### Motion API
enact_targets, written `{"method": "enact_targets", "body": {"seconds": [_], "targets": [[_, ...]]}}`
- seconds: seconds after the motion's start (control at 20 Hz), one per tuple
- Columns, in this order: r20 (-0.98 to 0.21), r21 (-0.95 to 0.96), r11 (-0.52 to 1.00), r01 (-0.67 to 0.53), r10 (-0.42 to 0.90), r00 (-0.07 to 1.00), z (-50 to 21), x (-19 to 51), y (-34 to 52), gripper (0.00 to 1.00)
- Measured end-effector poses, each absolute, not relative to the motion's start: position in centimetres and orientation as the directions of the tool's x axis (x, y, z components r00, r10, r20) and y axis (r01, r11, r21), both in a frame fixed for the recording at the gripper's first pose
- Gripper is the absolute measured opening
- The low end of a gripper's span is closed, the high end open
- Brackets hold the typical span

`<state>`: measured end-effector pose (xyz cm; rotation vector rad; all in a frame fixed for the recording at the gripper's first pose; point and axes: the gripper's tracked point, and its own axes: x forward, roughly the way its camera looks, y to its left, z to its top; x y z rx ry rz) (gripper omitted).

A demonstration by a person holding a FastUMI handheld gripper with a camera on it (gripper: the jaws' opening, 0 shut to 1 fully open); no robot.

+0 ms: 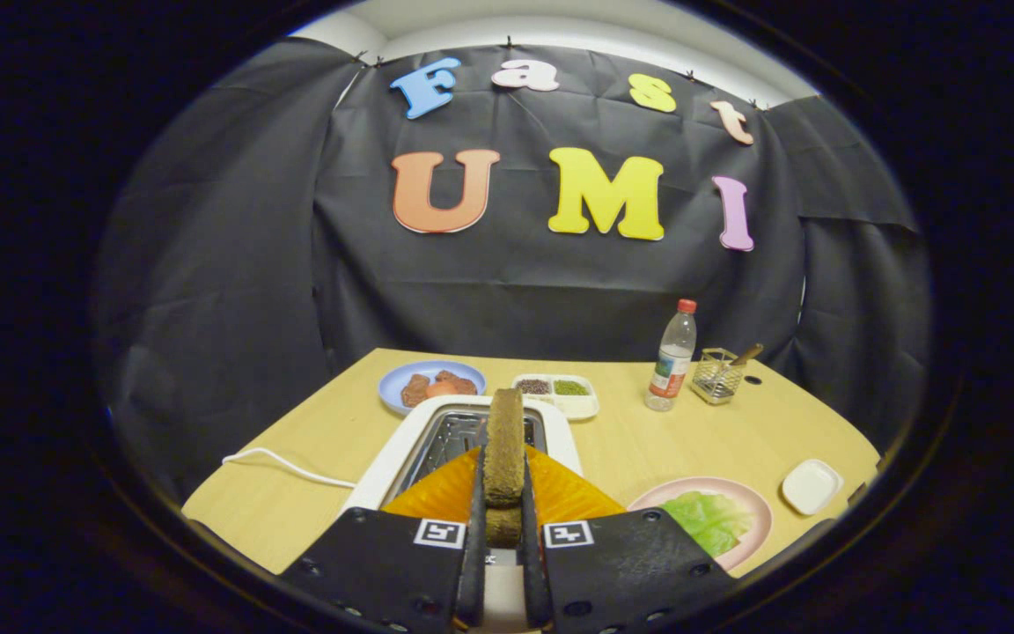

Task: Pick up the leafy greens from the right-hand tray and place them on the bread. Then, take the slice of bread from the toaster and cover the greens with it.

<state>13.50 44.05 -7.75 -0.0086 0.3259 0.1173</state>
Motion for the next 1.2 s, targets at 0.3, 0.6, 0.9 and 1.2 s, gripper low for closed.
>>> {"method": "enact_targets", "body": {"seconds": [0.3, 0.6, 0.9, 1.2], "targets": [[-0.293, 0.060, 0.989, -0.134, 0.146, 0.945, -6.5, 13.2, 43.4, 0.12], [-0.210, 0.077, 0.987, -0.144, 0.157, 0.965, -2.4, 12.0, 42.2, 0.12], [-0.139, 0.131, 0.980, -0.150, 0.168, 0.976, 2.5, 10.4, 38.9, 0.12], [-0.046, 0.169, 0.970, -0.173, 0.183, 0.982, 4.5, 8.6, 33.3, 0.12]]}}
